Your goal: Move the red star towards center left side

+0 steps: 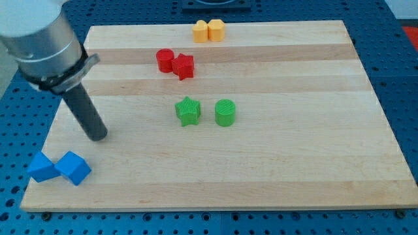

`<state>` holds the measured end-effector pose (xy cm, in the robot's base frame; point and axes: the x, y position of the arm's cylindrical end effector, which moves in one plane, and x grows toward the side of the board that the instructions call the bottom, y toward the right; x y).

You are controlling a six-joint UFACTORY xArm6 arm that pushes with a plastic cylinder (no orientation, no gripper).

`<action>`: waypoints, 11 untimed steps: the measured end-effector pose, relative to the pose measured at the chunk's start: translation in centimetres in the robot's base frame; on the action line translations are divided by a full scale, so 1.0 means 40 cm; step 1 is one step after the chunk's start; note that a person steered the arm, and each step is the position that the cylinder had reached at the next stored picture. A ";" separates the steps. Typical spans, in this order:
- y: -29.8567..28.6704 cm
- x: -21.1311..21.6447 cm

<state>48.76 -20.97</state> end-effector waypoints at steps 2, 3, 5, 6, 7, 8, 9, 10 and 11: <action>0.089 -0.183; 0.244 -0.202; 0.537 -0.222; 0.657 -0.297; 0.678 -0.367; 0.629 -0.377; 0.533 -0.379; 0.481 -0.405; 0.437 -0.417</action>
<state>32.10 -3.48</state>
